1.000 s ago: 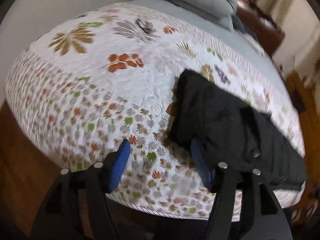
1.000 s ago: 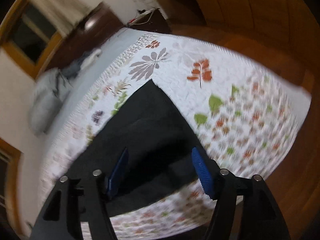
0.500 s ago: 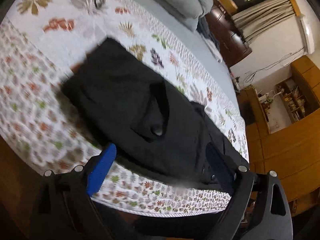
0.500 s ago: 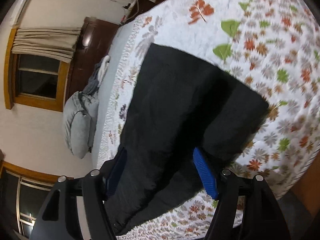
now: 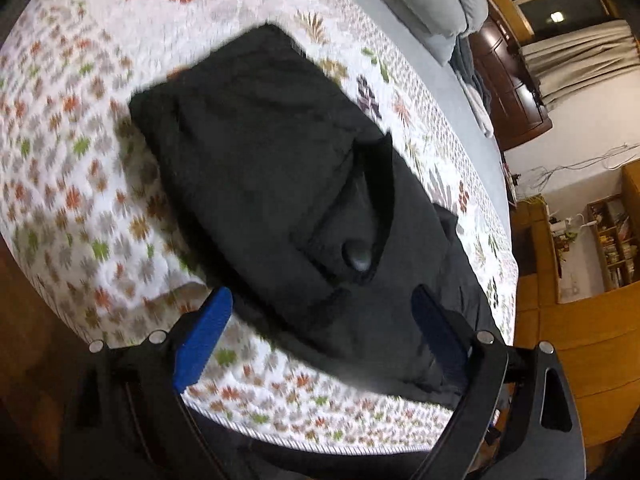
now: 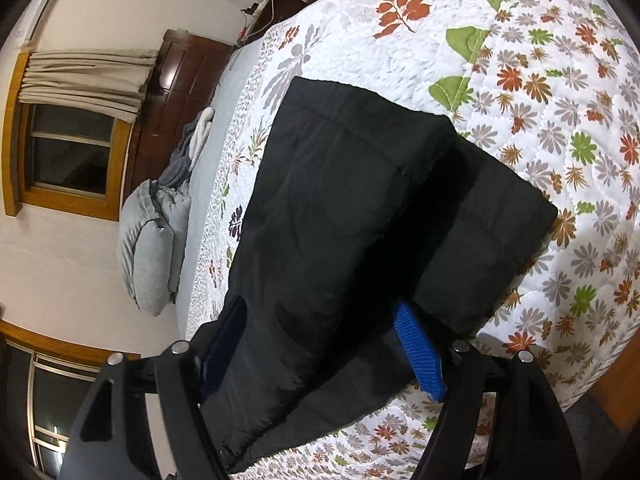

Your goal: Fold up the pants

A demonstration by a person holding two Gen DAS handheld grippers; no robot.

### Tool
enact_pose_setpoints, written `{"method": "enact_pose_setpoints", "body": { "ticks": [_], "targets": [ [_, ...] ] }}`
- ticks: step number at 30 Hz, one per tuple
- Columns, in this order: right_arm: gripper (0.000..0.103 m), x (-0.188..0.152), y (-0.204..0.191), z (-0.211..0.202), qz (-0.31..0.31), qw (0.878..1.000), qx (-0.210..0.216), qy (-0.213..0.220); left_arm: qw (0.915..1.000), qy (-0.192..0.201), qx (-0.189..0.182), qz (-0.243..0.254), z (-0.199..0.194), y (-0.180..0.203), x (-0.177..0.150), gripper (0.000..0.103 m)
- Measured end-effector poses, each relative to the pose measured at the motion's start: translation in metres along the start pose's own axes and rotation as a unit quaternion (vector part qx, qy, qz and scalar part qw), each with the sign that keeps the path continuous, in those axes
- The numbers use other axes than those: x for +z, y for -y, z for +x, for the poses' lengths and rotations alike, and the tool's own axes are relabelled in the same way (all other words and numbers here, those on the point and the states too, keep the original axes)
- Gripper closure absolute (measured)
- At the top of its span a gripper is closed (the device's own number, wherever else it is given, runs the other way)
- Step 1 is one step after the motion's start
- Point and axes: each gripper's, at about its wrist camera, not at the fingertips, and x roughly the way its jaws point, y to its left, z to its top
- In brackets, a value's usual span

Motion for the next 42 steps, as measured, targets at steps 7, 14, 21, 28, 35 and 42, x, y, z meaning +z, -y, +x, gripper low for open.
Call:
{"method": "enact_pose_setpoints", "body": {
  "ticks": [7, 14, 21, 28, 35, 42],
  "targets": [
    [0.026, 0.002, -0.003, 0.003, -0.003, 1.0, -0.009, 0.0, 0.9997, 0.016, 0.019, -0.007, 0.001, 0.002, 0.027, 0.048],
    [0.026, 0.007, -0.004, 0.002, -0.002, 1.0, -0.015, 0.004, 0.9992, 0.013, 0.015, -0.035, 0.001, -0.027, 0.038, 0.092],
    [0.053, 0.013, -0.005, -0.005, 0.001, 0.999, -0.028, 0.02, 0.9988, 0.024, 0.001, -0.044, -0.011, -0.032, 0.047, 0.097],
    [0.095, 0.0, 0.007, -0.016, -0.016, 0.997, -0.064, 0.026, 0.9988, 0.007, 0.015, -0.046, -0.012, -0.044, 0.053, 0.099],
    [0.098, -0.01, 0.005, -0.036, -0.026, 0.997, -0.053, 0.051, 0.9988, 0.012, 0.009, -0.046, -0.015, -0.044, 0.051, 0.1],
    [0.098, -0.008, 0.007, -0.04, -0.026, 0.997, -0.057, 0.045, 0.9993, 0.002, 0.012, -0.036, -0.019, -0.039, 0.053, 0.101]
  ]
}}
